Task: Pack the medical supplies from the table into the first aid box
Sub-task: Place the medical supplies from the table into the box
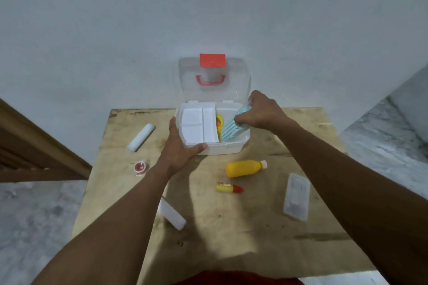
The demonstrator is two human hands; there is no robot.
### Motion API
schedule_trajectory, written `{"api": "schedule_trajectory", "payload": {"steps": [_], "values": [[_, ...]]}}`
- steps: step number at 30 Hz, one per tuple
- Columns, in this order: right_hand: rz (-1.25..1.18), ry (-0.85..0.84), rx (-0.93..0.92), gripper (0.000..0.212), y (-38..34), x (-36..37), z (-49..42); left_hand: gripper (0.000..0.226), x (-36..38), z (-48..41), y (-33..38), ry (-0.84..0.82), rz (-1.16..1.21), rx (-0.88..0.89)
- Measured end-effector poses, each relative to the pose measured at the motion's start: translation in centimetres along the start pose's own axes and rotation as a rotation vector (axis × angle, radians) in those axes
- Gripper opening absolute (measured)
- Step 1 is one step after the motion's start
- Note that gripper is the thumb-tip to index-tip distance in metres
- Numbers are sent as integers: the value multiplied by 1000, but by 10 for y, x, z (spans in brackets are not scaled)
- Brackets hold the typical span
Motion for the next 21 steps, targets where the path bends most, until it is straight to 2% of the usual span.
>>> {"api": "schedule_trajectory", "payload": {"steps": [3, 6, 9, 15, 19, 21], "values": [[168, -138, -71, 49, 4, 17, -13, 117, 0, 2, 4, 7, 8, 1], [198, -233, -107, 52, 6, 26, -20, 113, 0, 2, 6, 9, 9, 18], [222, -243, -159, 52, 6, 35, -23, 111, -1, 2, 8, 8, 9, 22], [332, -216, -192, 36, 1, 61, -31, 102, -2, 2, 10, 16, 28, 36], [355, -225, -126, 38, 6, 72, -35, 95, -1, 2, 8, 11, 44, 39], [330, -288, -55, 29, 13, 84, -37, 95, -2, 1, 8, 9, 51, 47]]}}
Point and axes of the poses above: each hand's wrist, its own z-axis away from the middle knuckle, its own x-axis out of the palm, y = z × x, the point moved 7 cm from there along -z, towards the middle knuckle, and after that the axes turned 10 degrees about -z, right-handed, at the moved point
